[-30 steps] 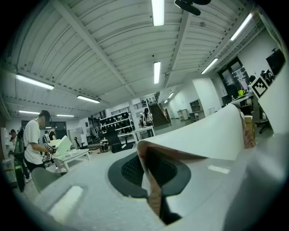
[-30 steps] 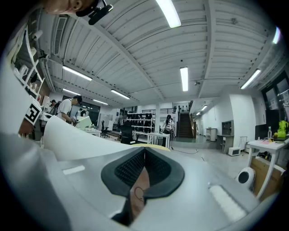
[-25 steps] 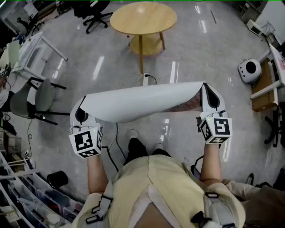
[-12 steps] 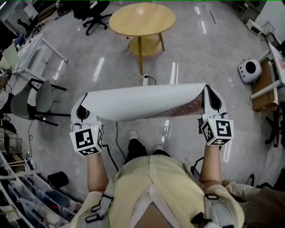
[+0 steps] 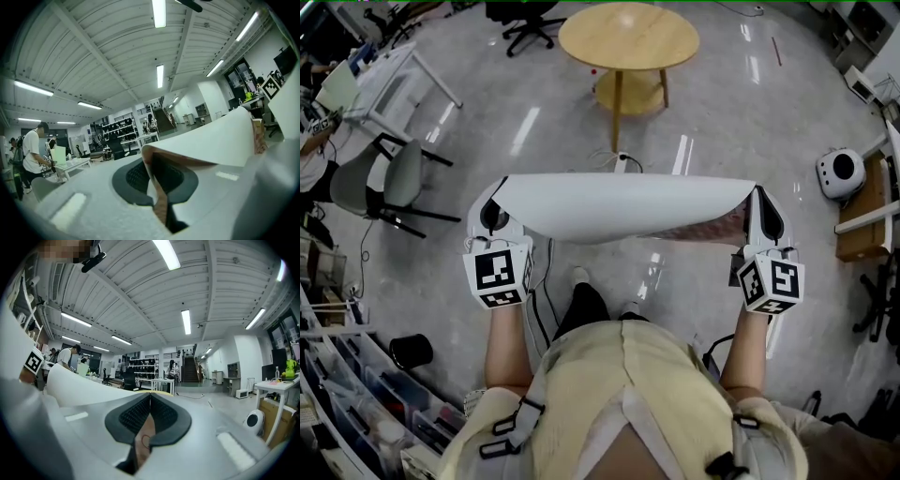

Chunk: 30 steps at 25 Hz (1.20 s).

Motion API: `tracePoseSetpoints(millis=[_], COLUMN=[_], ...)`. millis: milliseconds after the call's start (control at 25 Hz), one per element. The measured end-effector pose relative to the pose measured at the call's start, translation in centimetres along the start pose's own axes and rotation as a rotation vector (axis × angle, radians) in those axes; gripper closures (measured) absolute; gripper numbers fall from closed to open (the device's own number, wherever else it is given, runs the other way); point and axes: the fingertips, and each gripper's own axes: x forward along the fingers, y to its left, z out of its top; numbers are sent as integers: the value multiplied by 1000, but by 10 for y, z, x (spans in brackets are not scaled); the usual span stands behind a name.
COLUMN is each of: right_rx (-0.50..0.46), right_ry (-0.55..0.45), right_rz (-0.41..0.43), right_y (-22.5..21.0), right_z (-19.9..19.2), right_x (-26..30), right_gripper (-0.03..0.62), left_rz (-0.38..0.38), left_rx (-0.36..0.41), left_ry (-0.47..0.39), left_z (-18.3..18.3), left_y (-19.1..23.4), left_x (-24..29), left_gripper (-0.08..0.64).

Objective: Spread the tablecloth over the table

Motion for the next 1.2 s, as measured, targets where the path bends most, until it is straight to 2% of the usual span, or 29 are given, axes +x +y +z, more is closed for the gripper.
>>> tracePoseSetpoints(millis=[360,600,880,1200], right_rx=[38,45,29,26], right_ry=[21,55,53,56], right_rz=[14,31,25,-3], right_y=[6,-1,-2,-10], right_z=[-12,-20,-12,-7], right_x=[38,81,146,208], right_gripper=[584,584,584,584], left_rz=[5,14,-7,-48], left_rx=[8,-16,-63,-72], left_ry=[29,22,23,-11], left_z=[-10,-12,-23,-14], left_y=[14,20,37,55], left_x=[20,61,115,184], left_gripper=[554,554,554,554])
